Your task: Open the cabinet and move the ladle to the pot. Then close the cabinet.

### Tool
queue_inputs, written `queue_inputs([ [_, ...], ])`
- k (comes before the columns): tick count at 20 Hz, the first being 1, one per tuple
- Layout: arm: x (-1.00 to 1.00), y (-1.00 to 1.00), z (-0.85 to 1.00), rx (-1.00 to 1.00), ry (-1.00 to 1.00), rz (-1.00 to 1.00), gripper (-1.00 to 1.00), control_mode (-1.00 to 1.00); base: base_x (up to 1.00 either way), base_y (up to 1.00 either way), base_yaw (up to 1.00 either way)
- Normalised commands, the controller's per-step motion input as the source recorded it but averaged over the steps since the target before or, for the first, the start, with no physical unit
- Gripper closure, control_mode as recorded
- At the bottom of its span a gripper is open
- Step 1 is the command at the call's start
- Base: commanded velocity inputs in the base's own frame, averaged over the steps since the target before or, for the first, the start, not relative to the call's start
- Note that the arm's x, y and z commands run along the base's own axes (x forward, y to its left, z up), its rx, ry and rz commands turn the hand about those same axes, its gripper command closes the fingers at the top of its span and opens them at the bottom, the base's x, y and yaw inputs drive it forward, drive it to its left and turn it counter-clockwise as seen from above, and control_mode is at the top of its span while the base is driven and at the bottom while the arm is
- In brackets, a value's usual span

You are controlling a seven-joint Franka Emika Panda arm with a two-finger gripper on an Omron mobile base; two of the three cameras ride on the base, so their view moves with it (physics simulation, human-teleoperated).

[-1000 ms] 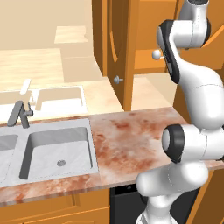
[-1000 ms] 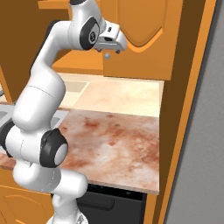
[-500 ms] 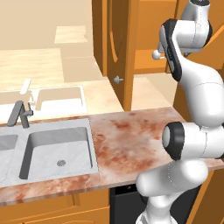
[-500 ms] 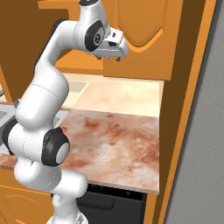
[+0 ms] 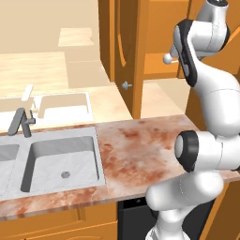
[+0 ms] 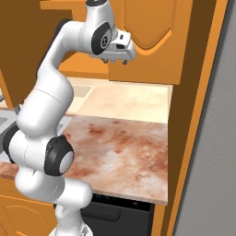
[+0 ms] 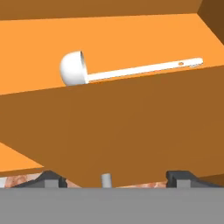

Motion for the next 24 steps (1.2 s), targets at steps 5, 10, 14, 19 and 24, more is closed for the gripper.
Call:
queue_inputs([
  [5, -0.03, -0.06, -0.19, 0.00, 0.00, 0.02, 1.00, -1.00, 0.00, 0.00, 0.00],
  [10, -0.13, -0.25, -0.11, 0.00, 0.00, 0.00, 1.00, -1.00, 0.00, 0.00, 0.00],
  [14, -0.57, -0.52, 0.00, 0.00, 0.00, 0.00, 1.00, -1.00, 0.00, 0.00, 0.00],
  [19, -0.94, -0.81, 0.00, 0.00, -0.02, 0.00, 1.00, -1.00, 0.00, 0.00, 0.00],
  [24, -1.00, -1.00, 0.00, -0.01, -0.04, 0.00, 1.00, -1.00, 0.00, 0.00, 0.00],
])
